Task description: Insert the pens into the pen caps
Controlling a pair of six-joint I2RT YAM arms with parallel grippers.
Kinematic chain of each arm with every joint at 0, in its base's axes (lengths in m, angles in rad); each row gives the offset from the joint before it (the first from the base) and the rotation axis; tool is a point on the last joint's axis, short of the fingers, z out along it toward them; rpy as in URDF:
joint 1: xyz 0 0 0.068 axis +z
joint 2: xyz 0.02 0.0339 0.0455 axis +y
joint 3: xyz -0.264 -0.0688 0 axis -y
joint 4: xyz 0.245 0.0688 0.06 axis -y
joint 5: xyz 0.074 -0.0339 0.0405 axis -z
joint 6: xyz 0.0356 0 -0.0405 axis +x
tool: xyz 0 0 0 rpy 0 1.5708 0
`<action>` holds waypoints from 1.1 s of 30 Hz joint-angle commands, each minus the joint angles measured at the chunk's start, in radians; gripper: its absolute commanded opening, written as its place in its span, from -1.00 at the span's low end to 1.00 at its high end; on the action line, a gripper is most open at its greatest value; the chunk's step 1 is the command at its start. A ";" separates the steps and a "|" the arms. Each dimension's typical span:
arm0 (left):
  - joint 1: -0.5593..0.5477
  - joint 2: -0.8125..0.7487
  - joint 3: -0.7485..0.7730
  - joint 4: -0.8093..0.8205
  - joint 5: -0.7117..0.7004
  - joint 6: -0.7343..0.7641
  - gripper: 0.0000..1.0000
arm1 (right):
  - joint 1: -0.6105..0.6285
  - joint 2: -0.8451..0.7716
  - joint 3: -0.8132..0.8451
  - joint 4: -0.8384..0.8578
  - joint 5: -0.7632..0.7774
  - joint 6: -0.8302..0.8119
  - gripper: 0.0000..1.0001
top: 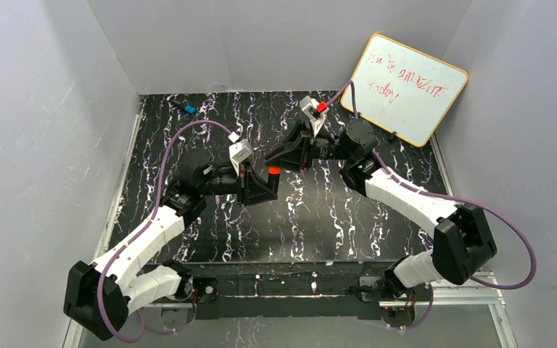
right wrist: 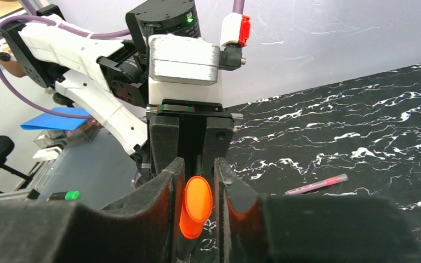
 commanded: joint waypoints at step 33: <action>0.088 -0.036 0.086 0.189 -0.030 -0.056 -1.00 | 0.050 0.063 0.067 -0.330 -0.194 -0.205 -0.97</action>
